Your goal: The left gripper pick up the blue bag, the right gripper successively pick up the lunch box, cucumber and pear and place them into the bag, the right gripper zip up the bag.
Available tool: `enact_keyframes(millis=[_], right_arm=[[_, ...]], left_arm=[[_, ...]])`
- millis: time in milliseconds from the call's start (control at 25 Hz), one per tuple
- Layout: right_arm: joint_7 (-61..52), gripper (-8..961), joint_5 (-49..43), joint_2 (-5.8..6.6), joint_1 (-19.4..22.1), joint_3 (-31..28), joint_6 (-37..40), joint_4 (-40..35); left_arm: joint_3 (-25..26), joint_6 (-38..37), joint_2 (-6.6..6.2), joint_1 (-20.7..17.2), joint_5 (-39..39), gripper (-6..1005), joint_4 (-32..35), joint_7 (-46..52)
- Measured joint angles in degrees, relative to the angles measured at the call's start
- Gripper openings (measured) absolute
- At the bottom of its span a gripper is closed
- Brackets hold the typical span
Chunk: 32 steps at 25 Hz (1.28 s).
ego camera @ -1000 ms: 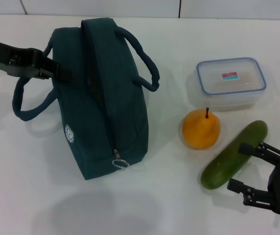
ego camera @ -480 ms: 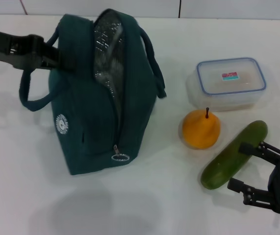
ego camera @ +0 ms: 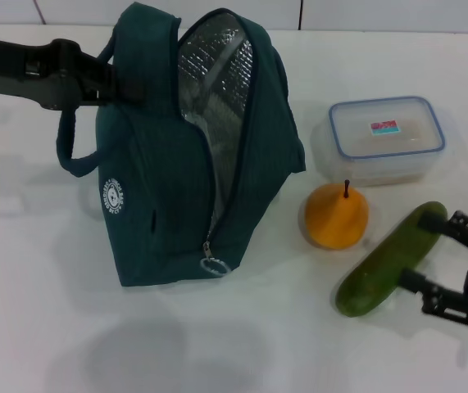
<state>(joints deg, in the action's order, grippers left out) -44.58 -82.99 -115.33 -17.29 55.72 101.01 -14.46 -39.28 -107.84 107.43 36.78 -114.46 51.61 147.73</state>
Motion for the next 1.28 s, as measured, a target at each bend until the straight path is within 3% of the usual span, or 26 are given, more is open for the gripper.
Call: enact_keyframes(millis=[680, 1040, 1280], right_arm=[[-20.2, 858, 25.3, 0.28, 3.5, 0.0, 1.9, 5.7], [-34.2, 858, 31.9, 0.17, 3.3, -0.4, -7.6, 10.4], [-44.7, 857, 32.0, 0.05, 0.9, -0.4, -14.4, 10.5]], left_arm=[[-0.4, 1.1, 3.50, -0.7, -1.9, 40, -0.8, -3.8], [0.0, 4.3, 4.70, -0.9, -1.9, 40, -3.1, -4.9], [0.0, 4.5, 4.82, -0.9, -1.7, 41, -2.9, -5.3]])
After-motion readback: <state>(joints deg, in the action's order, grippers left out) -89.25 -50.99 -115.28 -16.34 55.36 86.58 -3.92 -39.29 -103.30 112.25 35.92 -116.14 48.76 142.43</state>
